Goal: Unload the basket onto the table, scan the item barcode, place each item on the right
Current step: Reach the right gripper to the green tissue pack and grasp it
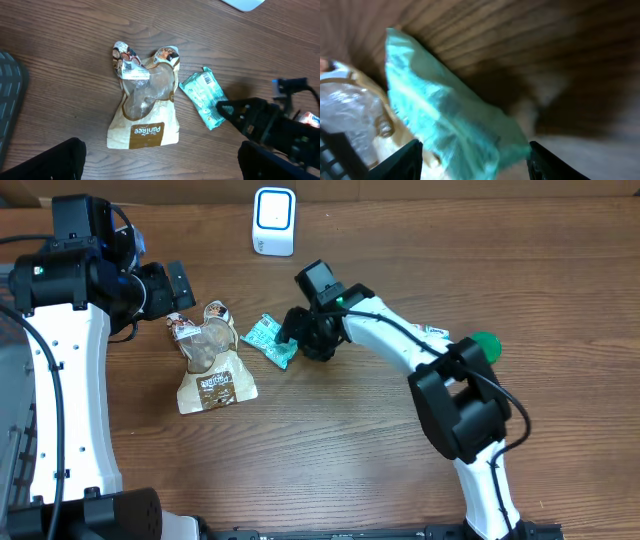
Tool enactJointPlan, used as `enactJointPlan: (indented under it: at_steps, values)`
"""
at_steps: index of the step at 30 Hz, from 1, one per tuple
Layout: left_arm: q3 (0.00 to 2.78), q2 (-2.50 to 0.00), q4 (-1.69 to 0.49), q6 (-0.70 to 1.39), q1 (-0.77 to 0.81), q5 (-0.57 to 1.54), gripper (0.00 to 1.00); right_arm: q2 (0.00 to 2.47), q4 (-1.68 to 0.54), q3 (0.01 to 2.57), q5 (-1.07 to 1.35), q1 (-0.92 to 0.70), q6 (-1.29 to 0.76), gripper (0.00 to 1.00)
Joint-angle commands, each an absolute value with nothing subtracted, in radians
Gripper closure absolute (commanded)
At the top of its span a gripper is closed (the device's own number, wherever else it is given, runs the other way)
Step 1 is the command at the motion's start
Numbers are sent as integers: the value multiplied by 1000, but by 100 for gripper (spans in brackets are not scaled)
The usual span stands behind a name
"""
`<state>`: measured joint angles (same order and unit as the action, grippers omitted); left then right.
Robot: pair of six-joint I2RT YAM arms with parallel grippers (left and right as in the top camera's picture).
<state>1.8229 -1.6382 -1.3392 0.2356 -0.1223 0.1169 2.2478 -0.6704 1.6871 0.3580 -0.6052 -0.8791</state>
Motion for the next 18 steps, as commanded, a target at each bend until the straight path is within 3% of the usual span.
enactJointPlan:
  at_steps: [1, 5, 8, 14, 18]
  values:
    - [1830, -1623, -1338, 228, -125, 121, 0, 2303, -605, 1701, 350, -631, -891, 36]
    - [1830, -1623, -1338, 228, -125, 121, 0, 2326, -566, 1701, 301, -636, -890, 42]
    - [1830, -1623, -1338, 228, -125, 121, 0, 2326, -559, 1701, 262, -632, -844, 68]
    - [1830, -1623, -1338, 228, -125, 121, 0, 2325, -550, 1702, 311, -596, -669, 96]
    - [1830, -1623, -1338, 228, -125, 121, 0, 2296, -559, 1703, 463, -535, -487, 96]
